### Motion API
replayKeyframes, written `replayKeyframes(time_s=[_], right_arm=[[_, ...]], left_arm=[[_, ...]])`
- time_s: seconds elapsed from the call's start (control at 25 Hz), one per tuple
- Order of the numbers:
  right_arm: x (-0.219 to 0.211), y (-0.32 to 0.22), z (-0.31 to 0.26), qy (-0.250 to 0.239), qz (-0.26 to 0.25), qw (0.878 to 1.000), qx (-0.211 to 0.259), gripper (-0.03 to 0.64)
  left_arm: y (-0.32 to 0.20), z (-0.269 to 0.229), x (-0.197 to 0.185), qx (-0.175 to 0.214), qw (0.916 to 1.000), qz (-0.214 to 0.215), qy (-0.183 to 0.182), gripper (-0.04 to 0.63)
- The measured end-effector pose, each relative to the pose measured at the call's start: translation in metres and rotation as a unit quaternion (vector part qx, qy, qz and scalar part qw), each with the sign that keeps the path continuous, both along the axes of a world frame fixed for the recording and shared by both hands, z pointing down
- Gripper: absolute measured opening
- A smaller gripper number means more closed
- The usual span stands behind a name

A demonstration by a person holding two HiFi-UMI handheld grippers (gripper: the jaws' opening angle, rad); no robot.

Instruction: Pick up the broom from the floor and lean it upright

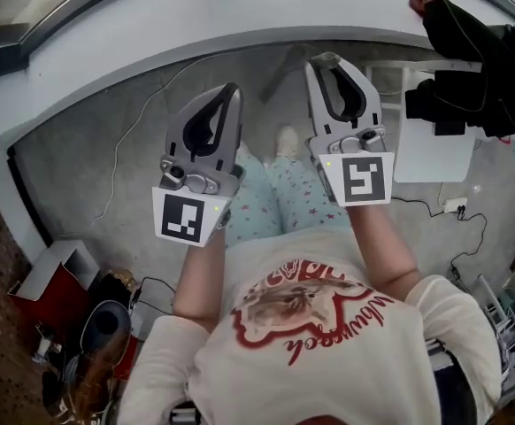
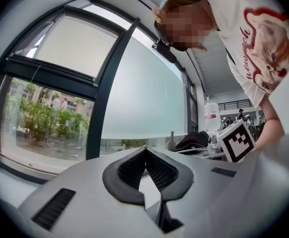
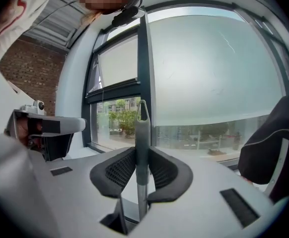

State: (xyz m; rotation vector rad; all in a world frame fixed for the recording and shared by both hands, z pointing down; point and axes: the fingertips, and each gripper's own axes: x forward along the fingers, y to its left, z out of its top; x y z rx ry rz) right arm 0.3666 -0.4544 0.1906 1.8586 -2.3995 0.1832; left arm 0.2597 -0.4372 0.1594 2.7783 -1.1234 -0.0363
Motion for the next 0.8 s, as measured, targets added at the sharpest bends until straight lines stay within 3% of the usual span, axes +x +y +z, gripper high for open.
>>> replayKeyframes(time_s=[0.32,0.6,0.8], right_arm=[[0.038,-0.052,0.041,0.023,0.093,0.995,-0.038,0.095],[0.061,-0.109,0.058,0.022,0.173,0.983,-0.06,0.095],[0.067,-0.14,0.067,0.032,0.195,0.978,-0.059,0.095]], left_arm=[[-0.063,0.031,0.032,-0.036,0.9959,0.083,0.008,0.021],[-0.13,0.02,0.055,-0.017,0.9849,0.172,0.002,0.021],[-0.158,0.027,0.049,-0.023,0.9805,0.195,-0.005,0.021]])
